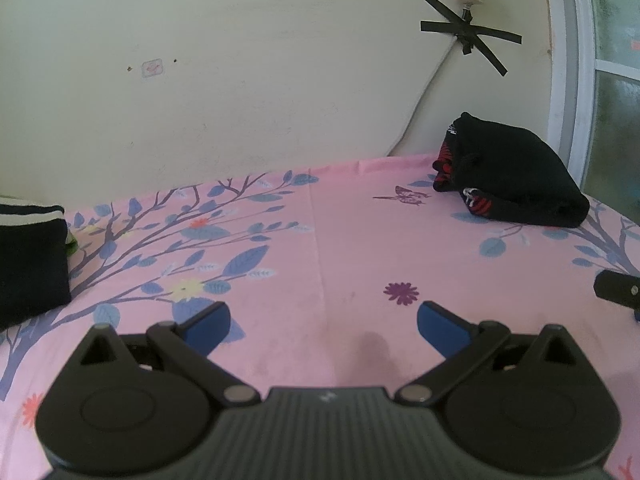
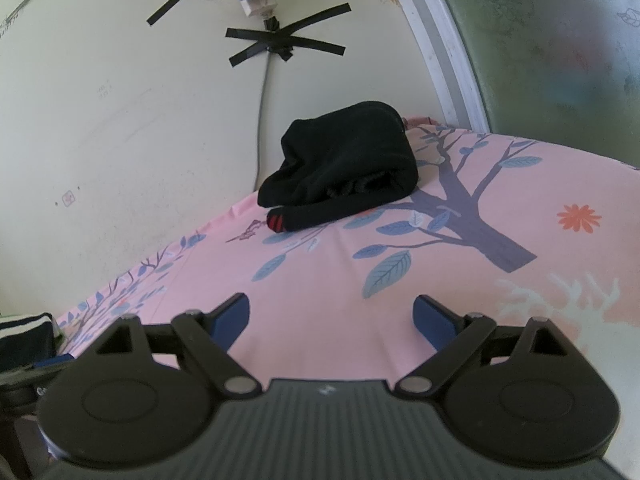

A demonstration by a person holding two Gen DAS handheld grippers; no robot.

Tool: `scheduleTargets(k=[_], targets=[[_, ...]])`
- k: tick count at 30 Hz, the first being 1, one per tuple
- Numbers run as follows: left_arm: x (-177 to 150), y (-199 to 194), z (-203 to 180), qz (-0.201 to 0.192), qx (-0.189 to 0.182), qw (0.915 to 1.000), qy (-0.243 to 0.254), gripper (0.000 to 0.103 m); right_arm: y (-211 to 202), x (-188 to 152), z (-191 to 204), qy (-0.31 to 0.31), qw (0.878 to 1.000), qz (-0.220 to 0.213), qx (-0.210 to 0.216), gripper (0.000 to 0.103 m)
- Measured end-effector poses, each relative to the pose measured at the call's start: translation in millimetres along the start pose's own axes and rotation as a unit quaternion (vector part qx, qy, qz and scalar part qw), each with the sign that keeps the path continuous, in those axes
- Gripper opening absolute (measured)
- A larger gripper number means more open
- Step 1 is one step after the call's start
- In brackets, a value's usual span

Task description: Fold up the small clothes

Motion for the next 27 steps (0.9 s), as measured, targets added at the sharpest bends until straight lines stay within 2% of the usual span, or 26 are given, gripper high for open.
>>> scheduleTargets(k=[27], targets=[[-4.1,1.8,0.2,0.015,0.009,0.9997,0.014,0.103,-0.8,0.4,0.3,0.001,1.0,0.0,0.0,0.089]])
Point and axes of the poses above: each gripper's, at about its wrist camera, not at the fingertips, and y roughly the way its jaws point, z to its left, x to its top, the point moved 7 cm from there along y, roughly the way its jaws point, and after that the axes turned 1 degree about y, right-handed, at the moved point
